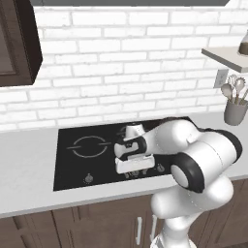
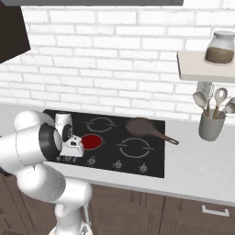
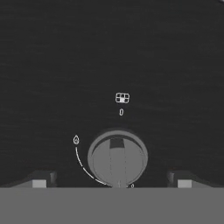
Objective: Turn off the front center burner of the stove.
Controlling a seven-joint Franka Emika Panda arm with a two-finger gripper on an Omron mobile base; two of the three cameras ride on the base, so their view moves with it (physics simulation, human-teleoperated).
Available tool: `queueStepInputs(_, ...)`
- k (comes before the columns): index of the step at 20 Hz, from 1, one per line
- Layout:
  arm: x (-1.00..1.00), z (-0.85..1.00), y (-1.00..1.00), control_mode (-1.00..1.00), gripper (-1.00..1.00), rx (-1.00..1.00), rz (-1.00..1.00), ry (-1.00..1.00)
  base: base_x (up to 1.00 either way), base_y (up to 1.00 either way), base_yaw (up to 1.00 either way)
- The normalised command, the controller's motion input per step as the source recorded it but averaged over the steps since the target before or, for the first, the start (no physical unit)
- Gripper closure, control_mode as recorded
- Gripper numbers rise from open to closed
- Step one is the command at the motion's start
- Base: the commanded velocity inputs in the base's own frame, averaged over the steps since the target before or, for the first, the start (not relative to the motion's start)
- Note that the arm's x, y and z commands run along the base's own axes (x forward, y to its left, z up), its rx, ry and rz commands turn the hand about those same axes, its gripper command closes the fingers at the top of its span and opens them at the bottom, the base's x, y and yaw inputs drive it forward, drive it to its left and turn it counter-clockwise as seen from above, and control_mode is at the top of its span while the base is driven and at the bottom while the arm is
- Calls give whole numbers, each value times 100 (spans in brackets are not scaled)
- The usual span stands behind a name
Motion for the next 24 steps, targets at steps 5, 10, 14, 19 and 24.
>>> queueStepInputs(5, 9, 0, -1, -100, -100, 0, 0, 0, 0, 0, 0)
queueStepInputs(10, 38, 0, -4, -100, -100, 0, -1, 0, 0, 0, 0)
queueStepInputs(14, 26, 0, 0, -100, -100, 0, -2, 0, 0, 0, 0)
queueStepInputs(19, 0, 0, 0, -100, 100, 0, 0, 0, 0, 0, 0)
queueStepInputs(24, -1, 0, 0, -100, 100, 0, 0, 0, 0, 0, 0)
